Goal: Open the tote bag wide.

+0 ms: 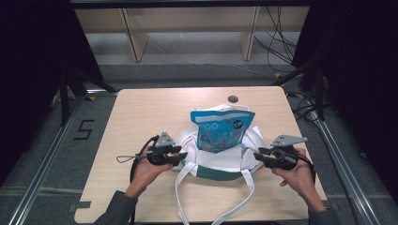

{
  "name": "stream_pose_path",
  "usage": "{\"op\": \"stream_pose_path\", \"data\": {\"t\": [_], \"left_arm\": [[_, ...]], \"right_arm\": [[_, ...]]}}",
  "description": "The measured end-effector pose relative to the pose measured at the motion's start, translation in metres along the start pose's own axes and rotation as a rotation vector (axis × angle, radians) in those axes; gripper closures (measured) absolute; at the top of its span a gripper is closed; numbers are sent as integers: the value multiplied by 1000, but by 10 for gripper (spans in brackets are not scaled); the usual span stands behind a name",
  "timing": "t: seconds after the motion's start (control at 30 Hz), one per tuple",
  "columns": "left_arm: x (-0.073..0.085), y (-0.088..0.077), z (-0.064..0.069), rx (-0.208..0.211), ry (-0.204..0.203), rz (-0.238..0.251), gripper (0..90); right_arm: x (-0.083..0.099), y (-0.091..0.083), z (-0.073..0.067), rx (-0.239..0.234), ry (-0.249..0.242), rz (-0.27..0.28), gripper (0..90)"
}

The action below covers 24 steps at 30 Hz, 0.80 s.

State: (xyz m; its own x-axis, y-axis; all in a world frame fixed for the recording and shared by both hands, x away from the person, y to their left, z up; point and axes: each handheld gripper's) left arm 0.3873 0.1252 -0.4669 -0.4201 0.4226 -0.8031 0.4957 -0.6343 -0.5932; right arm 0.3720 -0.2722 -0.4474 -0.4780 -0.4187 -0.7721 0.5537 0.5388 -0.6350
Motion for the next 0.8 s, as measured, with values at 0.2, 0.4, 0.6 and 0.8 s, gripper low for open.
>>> {"op": "stream_pose_path", "data": {"t": [0.2, 0.4, 0.6, 0.8], "left_arm": [[16, 19, -2, -25, -43, -12, 732], [21, 42, 2, -75, 17, -76, 753], [20, 46, 0, -95, -12, -68, 757], [15, 53, -8, -114, -10, -63, 758]], "right_arm": [[14, 27, -14, -4, -53, -112, 841], [20, 52, -11, 19, -90, -190, 883], [20, 60, -7, 45, -86, -175, 900], [11, 69, 4, 52, -74, -183, 900]]}}
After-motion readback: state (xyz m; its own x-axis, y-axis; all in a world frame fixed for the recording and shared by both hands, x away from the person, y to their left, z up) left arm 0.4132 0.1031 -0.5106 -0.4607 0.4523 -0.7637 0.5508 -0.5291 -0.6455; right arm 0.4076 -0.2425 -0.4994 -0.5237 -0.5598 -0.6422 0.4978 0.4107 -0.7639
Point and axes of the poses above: each handheld gripper's, and its own axes: y roughly forward along the jaws, x roughly out of its underside, z roughly to its right, and after that the axes turned 2 degrees about z, right-handed
